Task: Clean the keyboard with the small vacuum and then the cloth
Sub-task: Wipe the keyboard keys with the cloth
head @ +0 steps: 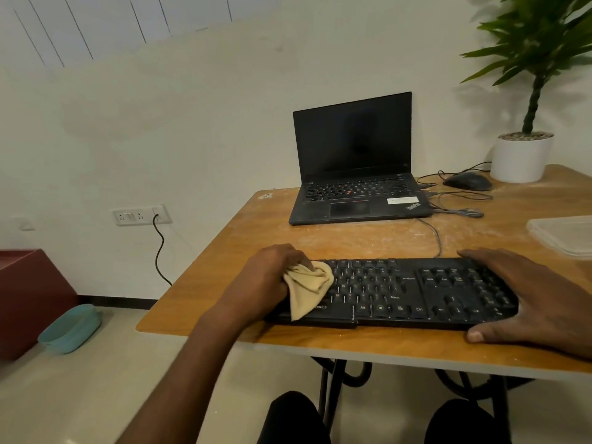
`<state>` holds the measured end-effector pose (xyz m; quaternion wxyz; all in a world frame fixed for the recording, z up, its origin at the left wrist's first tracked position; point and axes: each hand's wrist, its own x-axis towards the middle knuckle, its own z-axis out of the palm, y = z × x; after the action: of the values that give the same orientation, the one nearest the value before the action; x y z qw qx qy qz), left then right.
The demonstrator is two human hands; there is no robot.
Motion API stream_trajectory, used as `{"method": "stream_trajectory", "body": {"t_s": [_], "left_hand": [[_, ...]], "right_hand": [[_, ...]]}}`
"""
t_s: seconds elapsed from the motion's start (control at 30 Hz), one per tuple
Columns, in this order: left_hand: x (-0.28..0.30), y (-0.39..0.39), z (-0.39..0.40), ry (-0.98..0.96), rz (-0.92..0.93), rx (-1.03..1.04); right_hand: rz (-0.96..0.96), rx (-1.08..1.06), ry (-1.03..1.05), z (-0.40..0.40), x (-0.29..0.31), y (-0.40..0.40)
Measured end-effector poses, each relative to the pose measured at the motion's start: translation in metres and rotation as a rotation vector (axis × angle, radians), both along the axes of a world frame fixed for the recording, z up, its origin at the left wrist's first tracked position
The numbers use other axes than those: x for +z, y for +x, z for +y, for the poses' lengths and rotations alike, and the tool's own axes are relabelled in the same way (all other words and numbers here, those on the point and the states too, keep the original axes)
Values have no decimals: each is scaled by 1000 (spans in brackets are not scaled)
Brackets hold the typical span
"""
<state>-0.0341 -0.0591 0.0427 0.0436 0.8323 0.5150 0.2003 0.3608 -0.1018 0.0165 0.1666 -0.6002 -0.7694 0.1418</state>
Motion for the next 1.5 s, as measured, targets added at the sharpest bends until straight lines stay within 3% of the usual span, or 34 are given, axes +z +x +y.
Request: {"method": "stream_trajectory", "body": {"t_s": [0.17,0.53,0.83,1.2,1.5], "left_hand": [[1,-40,-14,-7,-14,121],[-4,16,-14,19,-76,-14],[-2,-55,-29,-12,-29,178],[-6,18,-25,14,-80,-31],[-5,-52,-43,9,-37,119]], "right_hand": [[-1,-22,-1,2,-2,0],[-2,-14,-10,3,-2,2],[6,-24,9,2,-3,1],[8,-9,-11,1,-1,1],[13,7,-2,-1,1,0]]}}
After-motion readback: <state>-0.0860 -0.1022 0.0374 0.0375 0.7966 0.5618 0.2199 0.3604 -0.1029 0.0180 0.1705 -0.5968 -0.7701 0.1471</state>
